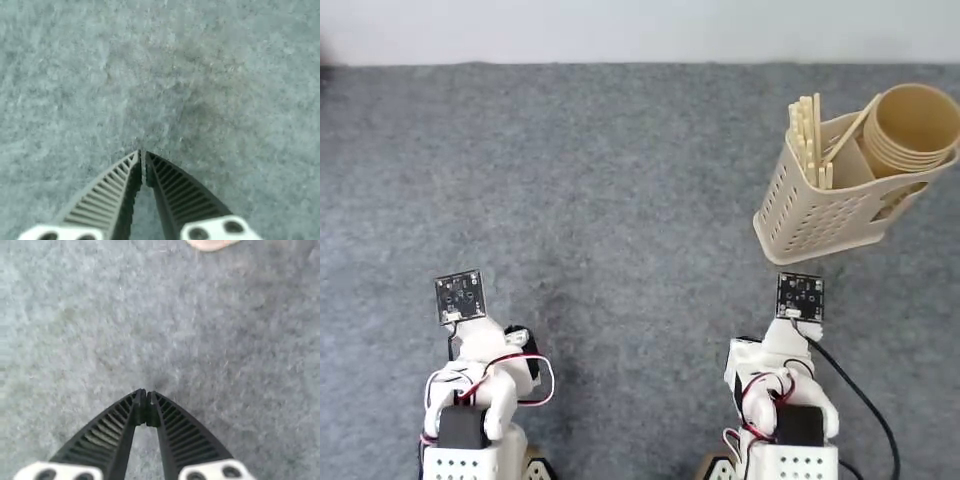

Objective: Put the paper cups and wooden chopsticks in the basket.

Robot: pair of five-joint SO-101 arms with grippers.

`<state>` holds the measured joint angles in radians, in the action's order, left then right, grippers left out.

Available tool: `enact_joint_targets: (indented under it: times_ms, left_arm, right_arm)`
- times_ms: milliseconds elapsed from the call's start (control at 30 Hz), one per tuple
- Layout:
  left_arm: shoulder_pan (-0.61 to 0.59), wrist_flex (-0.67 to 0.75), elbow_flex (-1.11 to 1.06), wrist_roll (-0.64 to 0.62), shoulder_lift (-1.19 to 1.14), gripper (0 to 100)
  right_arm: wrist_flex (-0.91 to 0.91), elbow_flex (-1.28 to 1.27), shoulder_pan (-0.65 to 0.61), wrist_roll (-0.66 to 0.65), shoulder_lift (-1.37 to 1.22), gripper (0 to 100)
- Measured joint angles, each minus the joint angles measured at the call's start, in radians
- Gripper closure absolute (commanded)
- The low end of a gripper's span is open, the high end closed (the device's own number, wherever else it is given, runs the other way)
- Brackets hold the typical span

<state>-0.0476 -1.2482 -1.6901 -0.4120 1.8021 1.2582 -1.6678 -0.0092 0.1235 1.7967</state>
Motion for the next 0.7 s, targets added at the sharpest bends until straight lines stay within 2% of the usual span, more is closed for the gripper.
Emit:
enact_joint_targets:
  times_ms: [133, 367, 700]
  left_arm:
    - [0.002, -0.005, 0.000, 0.000, 0.000, 99]
    - [0.002, -0.009, 0.000, 0.000, 0.000, 99]
    - [0.002, -0.009, 0.000, 0.000, 0.000, 99]
  right_arm:
    - [0.018, 0.000, 0.000, -0.005, 0.002, 99.0]
    - [0.046, 0.000, 0.000, -0.130, 0.002, 99.0]
    - [0.046, 0.000, 0.000, -0.150, 0.002, 99.0]
